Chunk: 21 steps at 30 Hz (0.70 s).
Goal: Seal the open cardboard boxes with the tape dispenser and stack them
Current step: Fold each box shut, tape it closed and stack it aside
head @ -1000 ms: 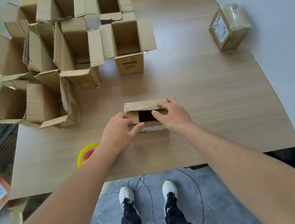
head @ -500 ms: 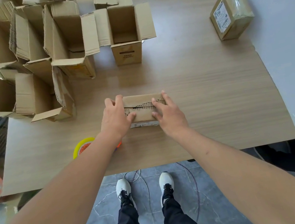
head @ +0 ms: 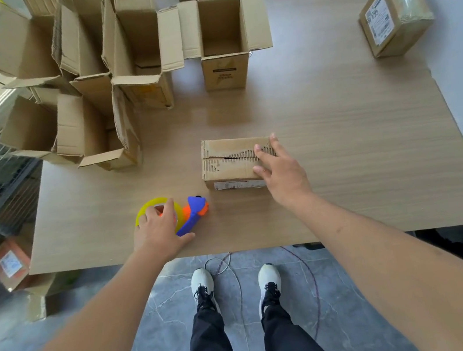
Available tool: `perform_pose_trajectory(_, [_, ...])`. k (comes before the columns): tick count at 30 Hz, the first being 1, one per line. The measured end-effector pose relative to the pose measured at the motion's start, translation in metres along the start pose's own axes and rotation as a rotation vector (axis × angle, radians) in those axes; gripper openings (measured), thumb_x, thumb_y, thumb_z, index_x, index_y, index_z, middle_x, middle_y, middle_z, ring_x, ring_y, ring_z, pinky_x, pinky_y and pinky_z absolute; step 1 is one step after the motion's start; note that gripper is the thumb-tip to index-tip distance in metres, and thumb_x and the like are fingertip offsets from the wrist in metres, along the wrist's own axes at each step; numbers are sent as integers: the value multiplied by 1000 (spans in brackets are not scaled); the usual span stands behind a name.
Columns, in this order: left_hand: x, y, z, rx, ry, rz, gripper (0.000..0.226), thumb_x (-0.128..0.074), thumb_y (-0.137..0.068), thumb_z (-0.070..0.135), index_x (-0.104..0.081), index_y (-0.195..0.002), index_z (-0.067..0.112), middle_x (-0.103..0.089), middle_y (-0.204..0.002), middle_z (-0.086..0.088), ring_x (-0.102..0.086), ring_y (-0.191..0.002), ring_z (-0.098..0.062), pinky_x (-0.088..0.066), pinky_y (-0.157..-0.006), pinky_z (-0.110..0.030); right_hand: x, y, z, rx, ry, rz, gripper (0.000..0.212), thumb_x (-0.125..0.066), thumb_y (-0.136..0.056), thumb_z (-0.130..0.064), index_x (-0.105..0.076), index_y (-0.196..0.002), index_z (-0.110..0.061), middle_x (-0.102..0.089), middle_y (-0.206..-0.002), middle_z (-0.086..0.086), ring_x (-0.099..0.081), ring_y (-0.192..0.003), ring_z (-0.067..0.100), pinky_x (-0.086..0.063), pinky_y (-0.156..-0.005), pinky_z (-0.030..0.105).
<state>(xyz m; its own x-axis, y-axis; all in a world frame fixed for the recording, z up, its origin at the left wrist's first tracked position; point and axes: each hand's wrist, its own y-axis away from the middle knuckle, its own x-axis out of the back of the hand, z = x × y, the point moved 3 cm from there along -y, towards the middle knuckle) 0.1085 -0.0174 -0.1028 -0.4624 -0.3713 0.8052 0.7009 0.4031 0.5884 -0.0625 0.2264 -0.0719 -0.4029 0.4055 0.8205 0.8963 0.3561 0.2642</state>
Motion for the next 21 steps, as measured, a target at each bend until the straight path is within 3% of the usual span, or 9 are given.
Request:
perform_pose_trajectory(5, [-14,-11,0,-65,-70,77,107,-76,-86,41,2,-160,48,-47,-141,-8,-48,-131,-33,-39,-106,-45,0,0,0,0,-5,-2,50,-55,-105,-35,-43,-153,-37,-7,-171,-10,-43,-143,26,-45,-104,40])
perform_pose_trajectory(8, [-15,-12,-5,-90,-77,114,104,-73,-84,37,-2,-158,53,-50,-136,-3,-50,-129,-30,-39,-104,-47,-2,1,0,10,-9,-14,51,-56,-104,-35,-42,-153,-38,-7,-171,-11,-40,-145,25,-44,-107,40])
perform_pose_trajectory(12, [-11,-5,-23,-43,243,211,102,-77,-77,34,-17,-156,55,-53,-119,3,-55,-115,-27,-38,-97,-51,-5,1,-1,23,-6,-22,51,-57,-104,-34,-42,-153,-37,-7,-170,-13,-41,-144,24,-45,-105,39])
perform_pose_trajectory(15, [5,1,-39,-8,484,325,100,-82,-77,35,-21,-153,56,-54,-99,8,-57,-98,-26,-46,-92,-50,-6,1,-3,33,-18,-37,52,-59,-103,-35,-43,-152,-38,-8,-170,-12,-41,-144,24,-44,-105,37])
perform_pose_trajectory(17, [24,6,-41,-110,543,383,101,-82,-75,33,-22,-153,57,-52,-90,10,-54,-84,-22,-50,-85,-47,-9,2,-4,55,-42,-61,53,-61,-101,-37,-44,-152,-38,-8,-170,-13,-40,-145,22,-44,-105,37])
perform_pose_trajectory(21, [72,13,-17,-394,503,398,108,-86,-76,21,-23,-156,54,-56,-108,7,-52,-89,-23,-50,-82,-43,-21,9,-11,104,-98,-98,54,-65,-98,-41,-47,-149,-41,-9,-169,-17,-43,-143,17,-46,-100,37])
